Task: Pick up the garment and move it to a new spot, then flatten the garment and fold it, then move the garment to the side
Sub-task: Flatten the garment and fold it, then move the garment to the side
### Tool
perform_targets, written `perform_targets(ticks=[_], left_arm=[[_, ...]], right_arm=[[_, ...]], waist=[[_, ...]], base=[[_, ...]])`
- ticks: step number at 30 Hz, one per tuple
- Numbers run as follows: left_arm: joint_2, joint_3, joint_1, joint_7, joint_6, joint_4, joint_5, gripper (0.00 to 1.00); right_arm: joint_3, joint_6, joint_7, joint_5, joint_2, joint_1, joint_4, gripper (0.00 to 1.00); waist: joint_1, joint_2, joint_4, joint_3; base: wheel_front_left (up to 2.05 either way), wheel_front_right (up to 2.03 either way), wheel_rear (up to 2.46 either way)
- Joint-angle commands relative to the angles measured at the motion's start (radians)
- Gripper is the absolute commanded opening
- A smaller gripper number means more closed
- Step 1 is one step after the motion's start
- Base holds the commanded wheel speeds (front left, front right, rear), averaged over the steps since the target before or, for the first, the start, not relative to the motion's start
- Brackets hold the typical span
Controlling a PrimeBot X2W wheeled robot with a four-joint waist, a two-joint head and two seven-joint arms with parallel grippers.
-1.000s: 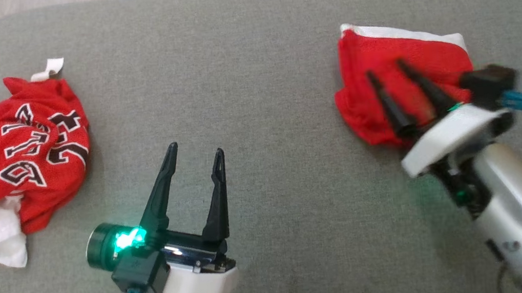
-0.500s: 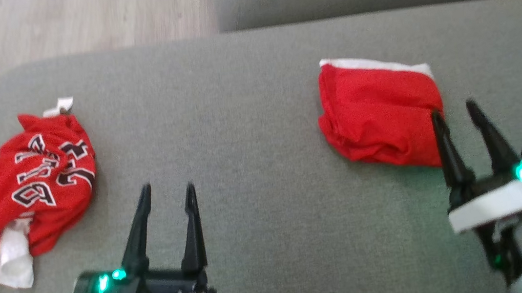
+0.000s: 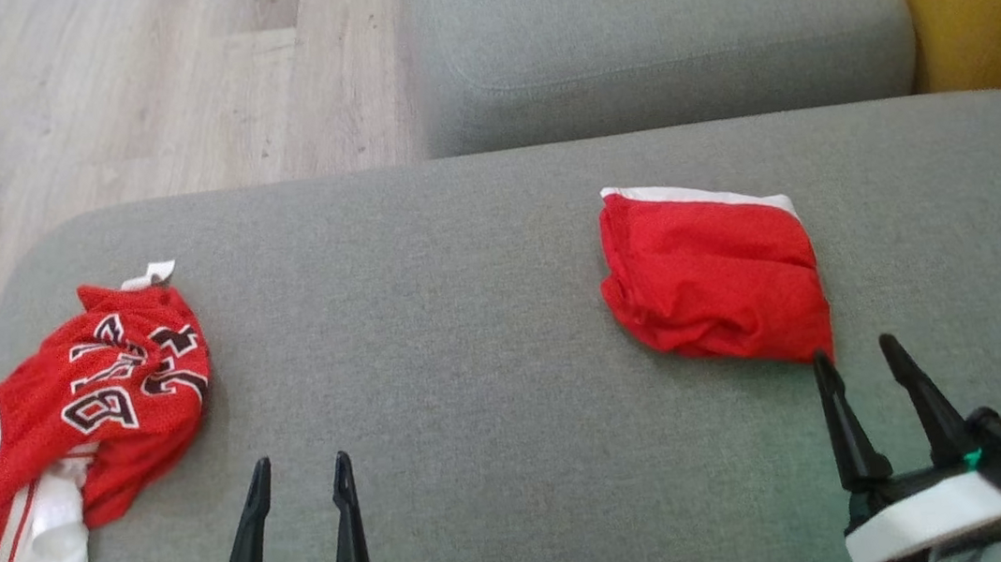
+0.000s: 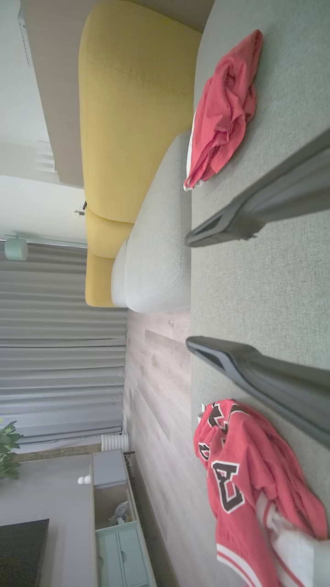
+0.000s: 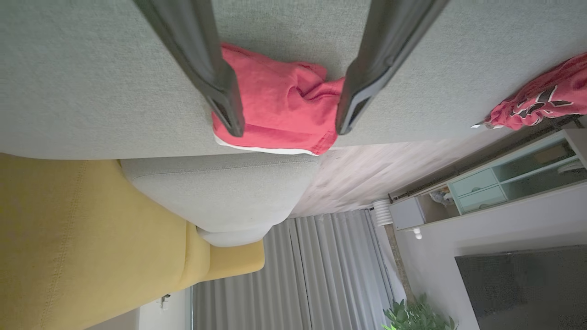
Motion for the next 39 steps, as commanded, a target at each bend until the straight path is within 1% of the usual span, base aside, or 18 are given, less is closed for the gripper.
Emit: perform_targets(ticks=[1, 4, 9, 19, 28, 35, 39], left_arm=[[-0.004, 0.038, -0.028, -0.005, 0.001, -0.028, 0.010, 1.00], [-0.004, 0.042, -0.024, -0.005, -0.002, -0.022, 0.013, 1.00], [-0.004, 0.046, -0.021, -0.005, -0.003, -0.014, 0.015, 1.00], [-0.004, 0.051, -0.017, -0.005, -0.005, -0.009, 0.021, 1.00], [-0.004, 0.045, -0.013, -0.005, 0.001, -0.008, 0.018, 1.00], [-0.004, 0.040, -0.032, -0.005, 0.006, -0.044, 0.007, 1.00], [-0.004, 0.027, -0.064, -0.005, 0.014, -0.086, 0.009, 1.00]], right_arm=[[0.009, -0.001, -0.011, -0.009, -0.002, -0.025, -0.027, 1.00], [-0.005, -0.001, -0.011, -0.032, 0.021, -0.014, -0.019, 1.00], [-0.001, -0.001, -0.011, -0.056, 0.039, -0.010, -0.013, 1.00], [-0.006, -0.001, -0.011, -0.078, 0.047, -0.003, -0.008, 1.00], [-0.006, -0.001, -0.011, -0.067, 0.049, 0.000, -0.004, 1.00], [-0.010, -0.001, -0.011, -0.083, 0.044, -0.035, 0.021, 1.00], [-0.031, -0.001, -0.011, -0.087, 0.045, -0.112, 0.048, 1.00]], waist=[[0.0002, -0.0001, 0.000, -0.001], [0.0002, -0.0001, -0.002, -0.006], [0.0002, -0.0001, -0.009, -0.007], [0.0002, -0.0001, -0.017, -0.003], [0.0002, -0.0001, -0.029, 0.007], [0.0002, -0.0001, -0.030, 0.064], [0.0002, -0.0001, -0.029, 0.146]], base=[[0.00, 0.00, 0.00], [0.00, 0.00, 0.00], [0.00, 0.00, 0.00], [0.00, 0.00, 0.00], [0.00, 0.00, 0.00], [0.00, 0.00, 0.00], [0.00, 0.00, 0.00]])
